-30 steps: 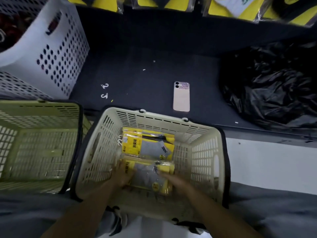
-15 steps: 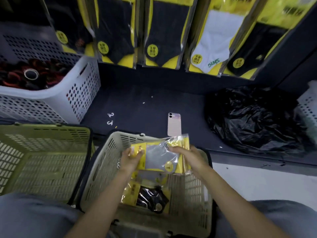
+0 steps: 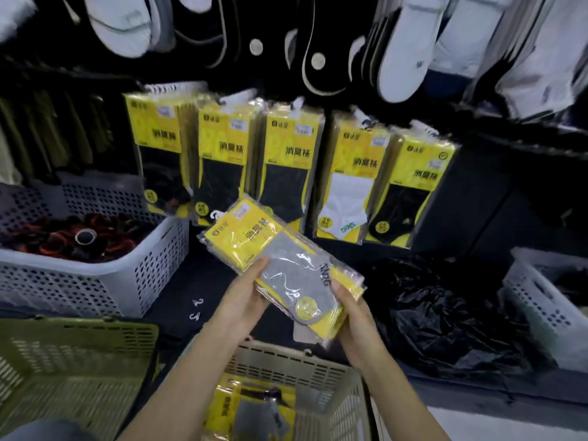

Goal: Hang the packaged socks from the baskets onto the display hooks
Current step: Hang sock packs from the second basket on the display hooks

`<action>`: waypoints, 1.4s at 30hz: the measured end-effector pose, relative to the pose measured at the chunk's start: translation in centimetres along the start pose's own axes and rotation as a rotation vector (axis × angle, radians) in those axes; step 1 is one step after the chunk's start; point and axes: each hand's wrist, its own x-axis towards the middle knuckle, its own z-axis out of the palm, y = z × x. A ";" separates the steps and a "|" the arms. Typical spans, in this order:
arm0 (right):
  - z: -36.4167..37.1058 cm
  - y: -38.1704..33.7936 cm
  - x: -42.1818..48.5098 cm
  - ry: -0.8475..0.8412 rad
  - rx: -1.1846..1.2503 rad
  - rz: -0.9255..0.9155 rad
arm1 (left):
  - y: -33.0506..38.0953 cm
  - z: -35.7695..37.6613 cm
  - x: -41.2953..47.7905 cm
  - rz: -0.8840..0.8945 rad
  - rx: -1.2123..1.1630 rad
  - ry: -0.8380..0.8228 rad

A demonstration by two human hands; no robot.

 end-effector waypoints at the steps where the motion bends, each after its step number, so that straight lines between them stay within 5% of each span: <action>1: -0.1 -0.6 0.0 0.046 -0.069 -0.048 | 0.7 0.5 -0.2 0.045 0.073 0.008; 4: -0.6 -2.9 0.3 0.190 -0.271 -0.200 | 2.0 1.6 -0.4 0.161 0.294 0.039; 12: 0.4 -7.8 0.5 0.119 -0.412 -0.499 | 1.5 5.6 -0.3 0.213 0.679 -0.037; 16: 0.1 -9.4 0.9 0.143 -0.359 -0.496 | 1.2 7.3 0.0 0.242 0.789 -0.105; 28: -3.3 -12.0 1.6 0.108 -0.117 -0.443 | 2.3 11.2 1.2 0.415 0.824 -0.194; 42: -4.3 -17.2 1.6 0.064 -0.551 -0.667 | 1.6 10.5 2.6 0.471 0.764 -0.174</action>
